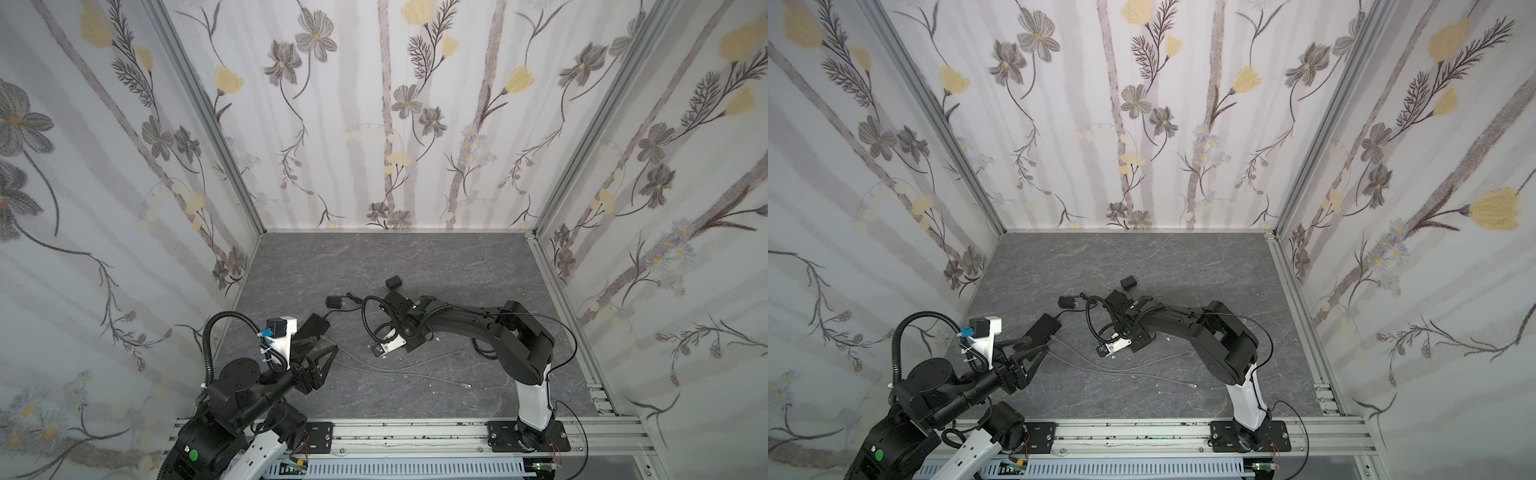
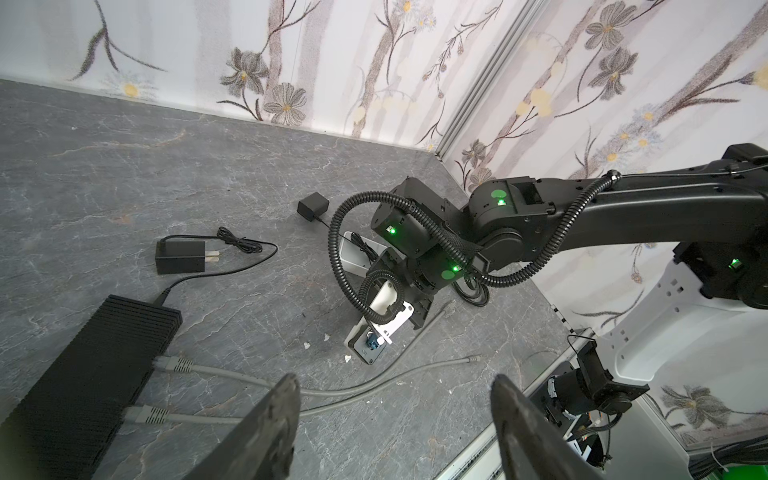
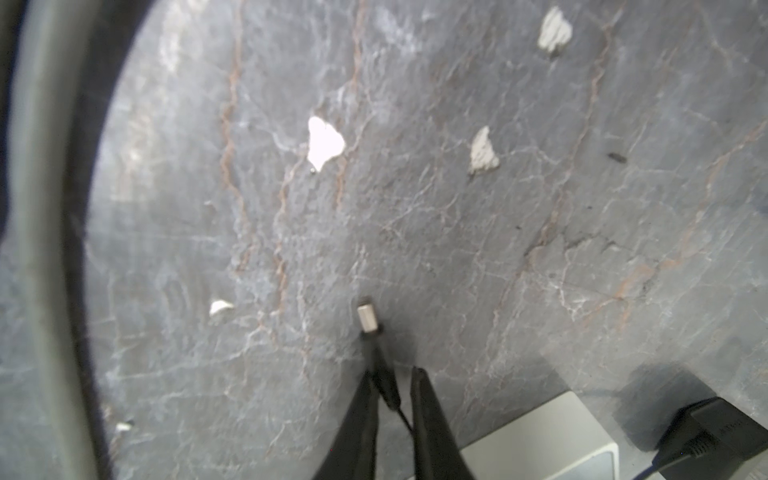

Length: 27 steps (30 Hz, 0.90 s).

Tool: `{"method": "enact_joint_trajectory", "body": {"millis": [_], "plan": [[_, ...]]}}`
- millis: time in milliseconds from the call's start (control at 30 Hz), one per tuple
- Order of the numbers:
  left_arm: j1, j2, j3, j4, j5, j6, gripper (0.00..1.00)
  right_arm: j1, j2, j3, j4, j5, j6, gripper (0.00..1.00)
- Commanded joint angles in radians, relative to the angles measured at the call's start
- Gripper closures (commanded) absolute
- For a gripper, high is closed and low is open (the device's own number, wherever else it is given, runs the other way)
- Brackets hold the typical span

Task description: Insert the plug into the switch port

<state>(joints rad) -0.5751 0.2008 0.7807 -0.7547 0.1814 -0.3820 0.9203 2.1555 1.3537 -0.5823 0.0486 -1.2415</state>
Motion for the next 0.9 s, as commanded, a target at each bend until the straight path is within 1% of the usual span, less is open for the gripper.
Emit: {"method": "enact_joint_trajectory", "body": {"millis": [0, 100, 133, 300, 433, 467, 500, 533, 600, 667, 733, 767, 833, 867], "plan": [[0.0, 0.002, -0.001, 0.006, -0.016, -0.007, 0.27, -0.01, 0.023, 0.017, -0.004, -0.04, 0.02, 0.93], [-0.002, 0.007, -0.003, 0.005, -0.02, -0.006, 0.27, -0.023, 0.009, 0.022, 0.022, -0.05, 0.045, 0.94], [0.0, 0.01, -0.002, 0.006, -0.02, -0.007, 0.27, -0.026, -0.003, 0.022, 0.033, -0.049, 0.055, 0.99], [-0.001, 0.034, 0.0, 0.007, -0.01, -0.002, 0.26, -0.056, -0.122, 0.005, 0.109, -0.048, 0.176, 1.0], [-0.001, 0.068, -0.016, 0.045, 0.074, 0.089, 0.27, -0.084, -0.226, -0.028, 0.119, -0.041, 0.298, 1.0], [-0.001, 0.085, -0.026, 0.066, 0.107, 0.119, 0.28, -0.084, -0.252, -0.041, 0.12, -0.039, 0.336, 1.0], [-0.002, 0.107, -0.038, 0.096, 0.144, 0.149, 0.29, -0.116, -0.281, -0.059, 0.119, -0.044, 0.38, 1.0], [-0.001, 0.128, -0.049, 0.13, 0.181, 0.181, 0.3, -0.125, -0.308, -0.077, 0.119, -0.052, 0.414, 1.0], [-0.001, 0.184, -0.064, 0.216, 0.267, 0.267, 0.32, -0.143, -0.372, -0.129, 0.127, -0.099, 0.481, 1.0], [-0.001, 0.256, -0.059, 0.29, 0.335, 0.39, 0.34, -0.154, -0.44, -0.182, 0.148, -0.153, 0.531, 1.0], [-0.001, 0.344, -0.043, 0.349, 0.404, 0.556, 0.34, -0.164, -0.5, -0.238, 0.175, -0.204, 0.583, 1.0], [-0.001, 0.404, -0.017, 0.352, 0.451, 0.66, 0.36, -0.174, -0.535, -0.266, 0.187, -0.236, 0.611, 1.0], [-0.001, 0.53, 0.054, 0.299, 0.526, 0.89, 0.4, -0.189, -0.598, -0.309, 0.215, -0.292, 0.654, 1.0], [0.0, 0.598, 0.096, 0.275, 0.546, 0.981, 0.41, -0.19, -0.622, -0.333, 0.229, -0.317, 0.665, 1.0]]}}
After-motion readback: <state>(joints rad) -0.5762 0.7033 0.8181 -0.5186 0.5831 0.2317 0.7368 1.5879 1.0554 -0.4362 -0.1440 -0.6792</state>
